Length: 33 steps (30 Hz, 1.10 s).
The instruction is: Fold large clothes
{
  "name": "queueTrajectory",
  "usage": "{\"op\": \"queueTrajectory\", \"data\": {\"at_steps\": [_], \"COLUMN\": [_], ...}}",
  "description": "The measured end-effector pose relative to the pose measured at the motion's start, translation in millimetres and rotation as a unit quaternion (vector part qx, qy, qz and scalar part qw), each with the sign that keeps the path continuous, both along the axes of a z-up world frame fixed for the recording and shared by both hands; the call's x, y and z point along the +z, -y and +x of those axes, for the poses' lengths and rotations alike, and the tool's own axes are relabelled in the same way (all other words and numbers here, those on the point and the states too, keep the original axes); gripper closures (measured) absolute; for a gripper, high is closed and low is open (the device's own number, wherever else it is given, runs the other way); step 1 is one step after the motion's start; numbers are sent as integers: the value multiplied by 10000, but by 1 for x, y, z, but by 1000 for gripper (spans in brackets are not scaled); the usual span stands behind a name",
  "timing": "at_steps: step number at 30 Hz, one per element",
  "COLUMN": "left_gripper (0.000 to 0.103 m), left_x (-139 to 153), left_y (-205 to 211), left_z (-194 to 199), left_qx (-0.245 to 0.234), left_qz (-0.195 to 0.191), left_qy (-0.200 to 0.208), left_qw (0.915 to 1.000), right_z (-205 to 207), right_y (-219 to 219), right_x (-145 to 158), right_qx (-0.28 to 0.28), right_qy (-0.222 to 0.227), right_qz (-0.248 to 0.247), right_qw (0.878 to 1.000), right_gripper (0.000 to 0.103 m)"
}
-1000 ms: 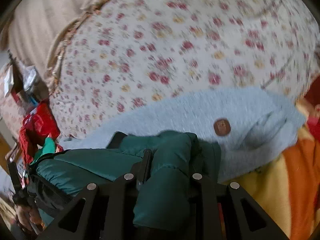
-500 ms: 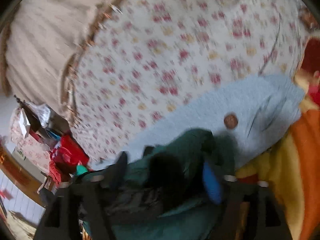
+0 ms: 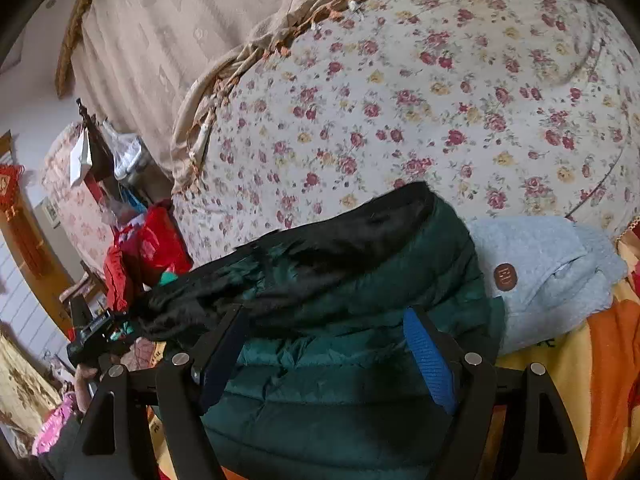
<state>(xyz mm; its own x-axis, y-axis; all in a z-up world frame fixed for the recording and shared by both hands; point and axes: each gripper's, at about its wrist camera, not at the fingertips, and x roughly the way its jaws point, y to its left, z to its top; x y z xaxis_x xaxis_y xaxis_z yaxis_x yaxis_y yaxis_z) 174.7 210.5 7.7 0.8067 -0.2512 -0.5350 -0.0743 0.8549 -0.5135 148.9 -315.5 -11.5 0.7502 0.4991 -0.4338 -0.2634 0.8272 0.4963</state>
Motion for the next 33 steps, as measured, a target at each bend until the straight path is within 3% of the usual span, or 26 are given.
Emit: {"op": "queueTrajectory", "data": {"at_steps": [6,8,11,13,16,19,20,22,26,30,32,33], "left_gripper": [24,24,24,24,24,24,23,21,17,15,15,15], "left_x": [-6,-4,-2,-2,-16,-57,-68,-91,-107,-106,-91,-78], "left_y": [15,30,61,82,107,127,129,124,124,117,107,98], "left_z": [12,20,43,66,96,113,114,113,120,126,122,116], "left_qx": [-158,-205,-289,-360,-236,-453,-511,-520,-524,-563,-568,-501], "left_qz": [115,565,1404,2118,3260,3927,3948,3551,3502,3419,3289,3092], "left_qy": [-205,-291,-453,-583,-838,-1263,-1360,-1446,-1580,-1716,-1693,-1634], "left_qw": [9996,9978,9886,9749,9413,9098,9072,9221,9218,9222,9273,9355], "right_z": [15,29,65,92,132,157,159,146,138,142,142,140], "right_y": [-6,-12,-25,-34,-47,-48,-44,-38,-25,-28,-35,-38], "right_x": [-10,-9,-6,-7,-18,-53,-72,-82,-92,-93,-82,-72], "right_qx": [-45,-115,-340,-232,-29,87,202,241,110,67,87,10], "right_qy": [-169,-326,-860,-1215,-1637,-1913,-1973,-1536,-1408,-1477,-1575,-1663], "right_qz": [28,-98,-561,-641,-761,-1260,-1385,-1445,-1310,-1535,-1784,-1974], "right_qw": [9998,9994,9941,9902,9836,9734,9703,9772,9813,9770,9712,9661], "right_gripper": [25,25,25,25,25,25,25,25,25,24,25,25]}}
